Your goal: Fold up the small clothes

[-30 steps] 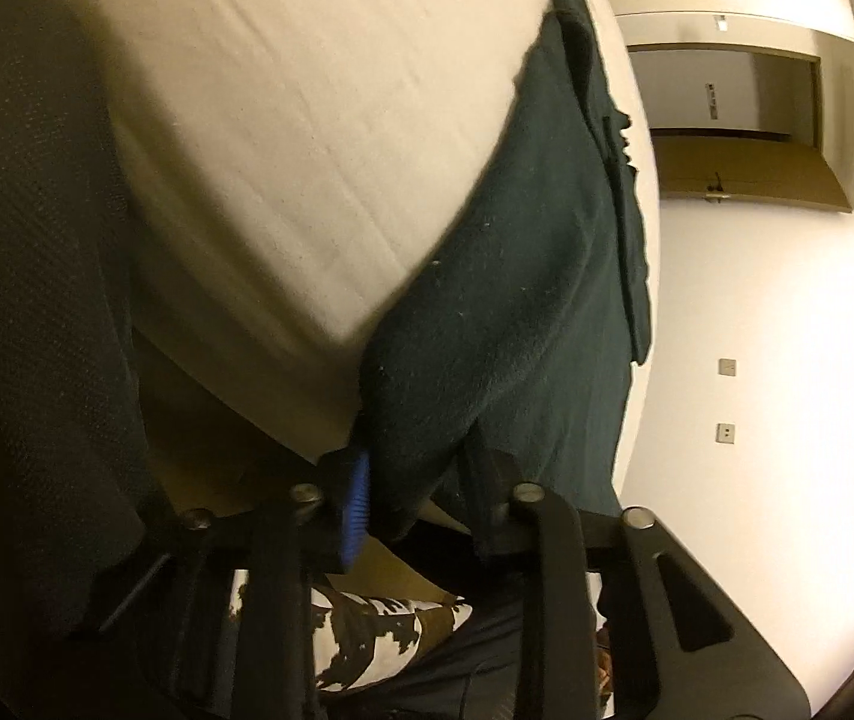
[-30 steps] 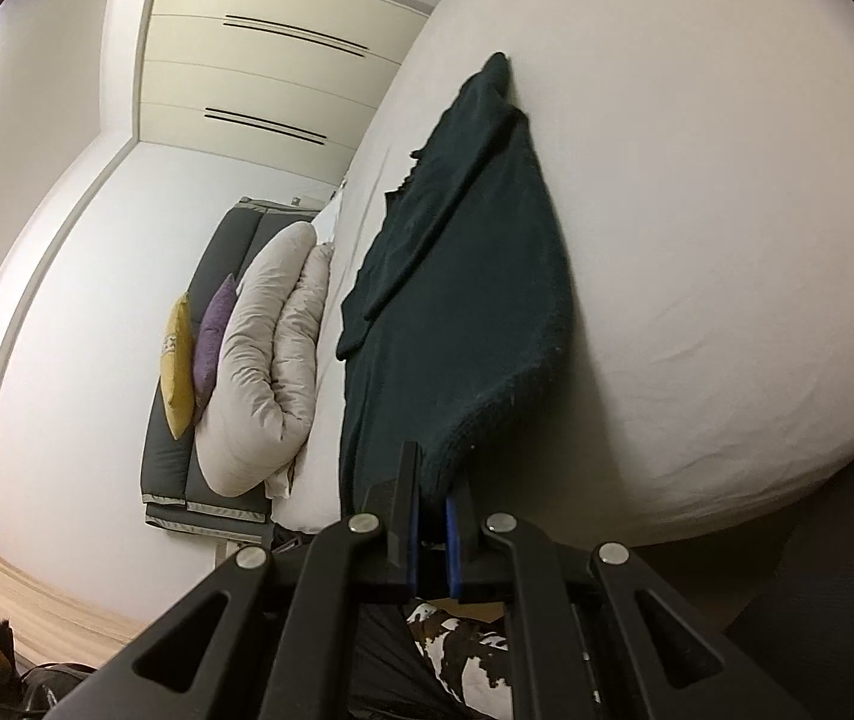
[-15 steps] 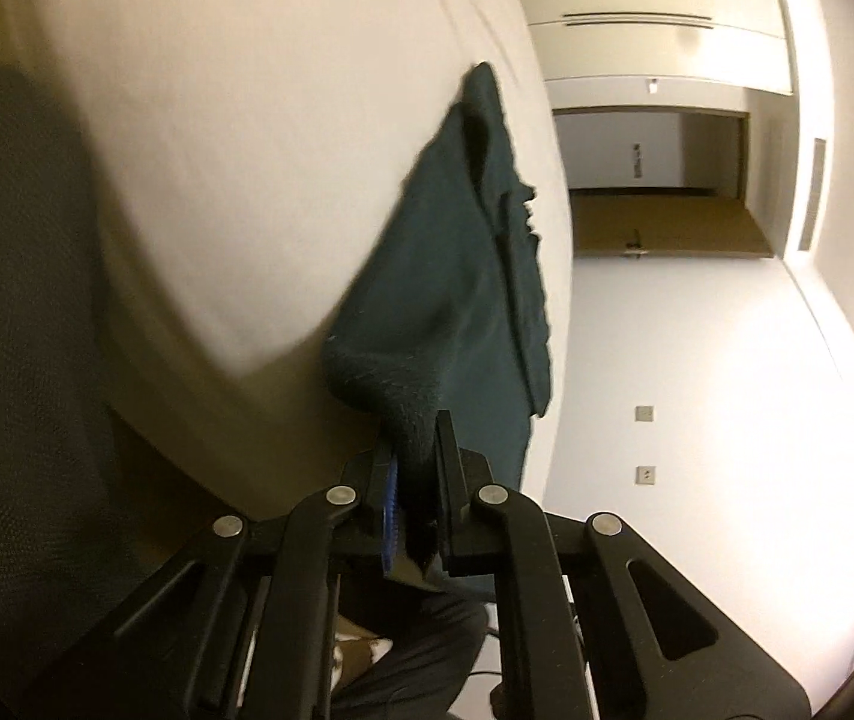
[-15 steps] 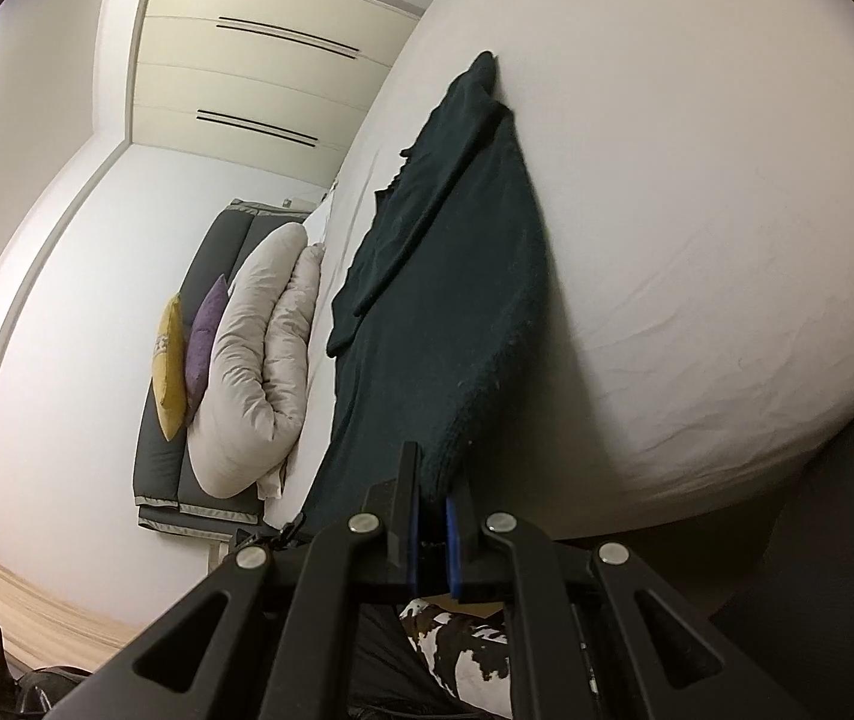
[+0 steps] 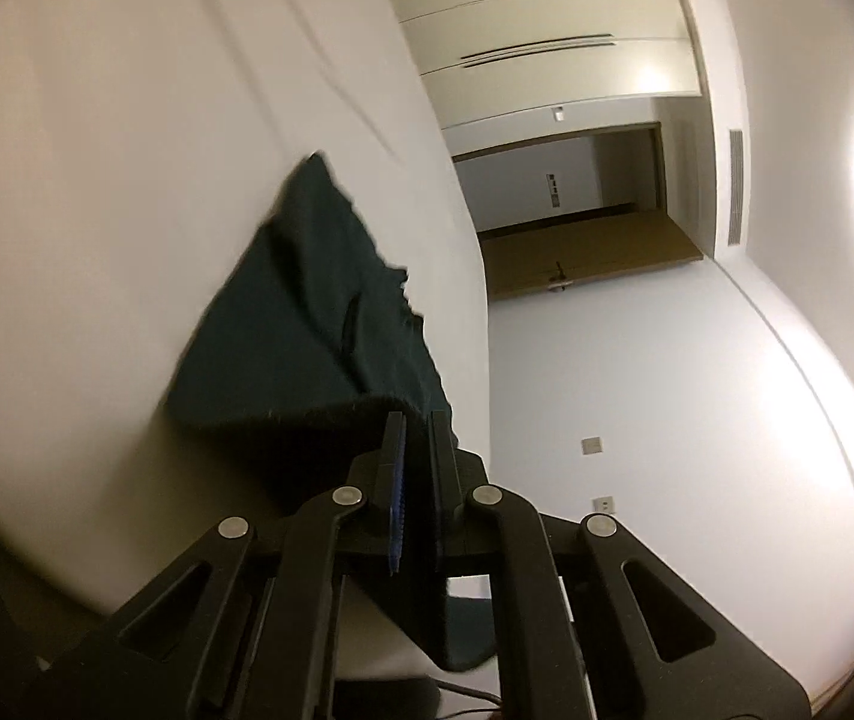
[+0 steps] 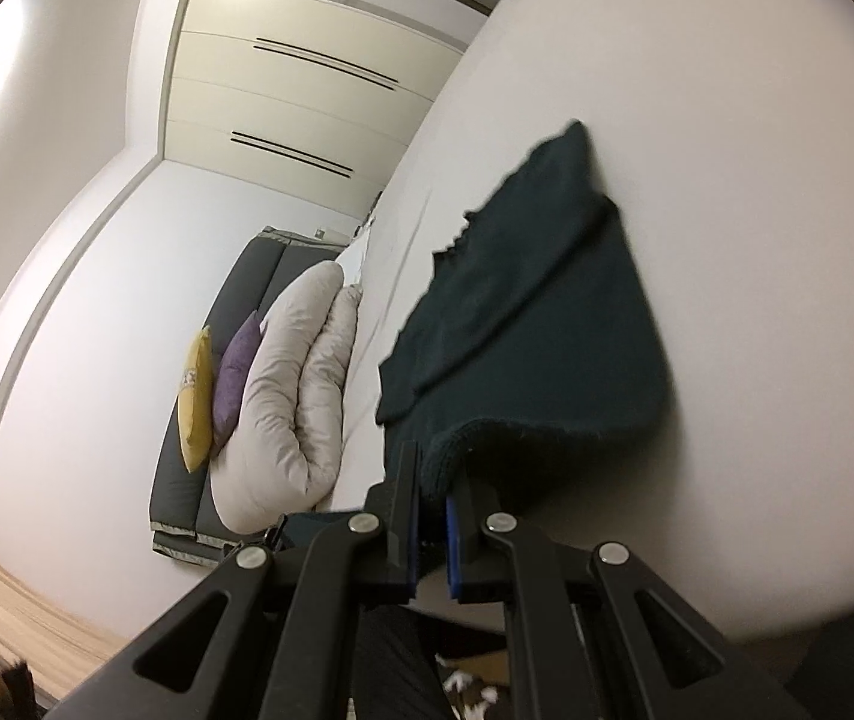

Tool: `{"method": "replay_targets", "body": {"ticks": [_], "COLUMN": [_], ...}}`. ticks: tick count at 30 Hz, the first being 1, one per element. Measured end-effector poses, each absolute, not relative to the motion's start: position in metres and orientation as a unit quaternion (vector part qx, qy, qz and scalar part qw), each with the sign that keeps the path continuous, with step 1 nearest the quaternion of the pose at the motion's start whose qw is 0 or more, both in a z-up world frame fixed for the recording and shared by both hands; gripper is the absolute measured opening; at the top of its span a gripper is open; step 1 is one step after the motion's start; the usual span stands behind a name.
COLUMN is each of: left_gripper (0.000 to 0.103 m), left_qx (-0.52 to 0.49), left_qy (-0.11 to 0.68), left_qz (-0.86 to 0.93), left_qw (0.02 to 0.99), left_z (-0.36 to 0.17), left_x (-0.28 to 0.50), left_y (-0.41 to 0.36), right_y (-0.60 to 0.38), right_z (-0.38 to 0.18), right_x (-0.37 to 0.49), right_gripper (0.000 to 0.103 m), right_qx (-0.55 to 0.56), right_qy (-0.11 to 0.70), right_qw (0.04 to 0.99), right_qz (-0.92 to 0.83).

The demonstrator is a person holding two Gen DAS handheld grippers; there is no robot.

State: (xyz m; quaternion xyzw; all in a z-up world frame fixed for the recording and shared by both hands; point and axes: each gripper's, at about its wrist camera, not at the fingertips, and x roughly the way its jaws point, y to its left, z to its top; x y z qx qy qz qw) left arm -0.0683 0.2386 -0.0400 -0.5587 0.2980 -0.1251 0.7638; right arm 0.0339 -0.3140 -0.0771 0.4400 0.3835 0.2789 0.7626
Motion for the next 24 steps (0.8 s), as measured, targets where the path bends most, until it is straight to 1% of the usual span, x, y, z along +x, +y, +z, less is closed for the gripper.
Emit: {"method": "replay_targets", "body": {"ticks": [5,9,12,14,16,19,23,24], "left_gripper": [0.005,0.005,0.005,0.005,0.005,0.005,0.007,0.011], "left_qx": [-0.536,-0.513,-0.491,-0.497,-0.509,-0.479,-0.409,-0.394], "left_qy": [0.293,0.295,0.309,0.313,0.308,0.312,0.336,0.353], "left_qz": [-0.127,-0.124,-0.117,-0.107,-0.114,-0.119,-0.125,-0.128], "left_qw": [0.781,0.796,0.806,0.802,0.796,0.812,0.839,0.839], "left_z": [-0.021,-0.008,-0.009,-0.018,-0.025,-0.024,-0.025,-0.032], "left_x": [-0.001,0.070,0.130,0.149,0.155,0.138,0.084,0.071], "left_y": [0.239,0.238,0.235,0.237,0.241,0.242,0.238,0.238], "right_y": [-0.299,-0.288,-0.280,-0.276,-0.271,-0.264,-0.257,-0.258], "right_z": [-0.062,-0.058,-0.060,-0.065,-0.073,-0.083,-0.096,-0.100], "right_x": [0.109,0.171,0.211,0.236,0.255,0.276,0.282,0.283], "right_gripper": [0.008,0.008,0.008,0.008,0.008,0.008,0.008,0.008], "right_qx": [0.435,0.433,0.431,0.432,0.427,0.416,0.407,0.414], "right_qy": [0.385,0.392,0.398,0.402,0.411,0.423,0.429,0.430], "right_qw": [0.767,0.770,0.773,0.775,0.774,0.777,0.778,0.774], "right_qz": [0.273,0.256,0.241,0.229,0.220,0.209,0.214,0.212]}}
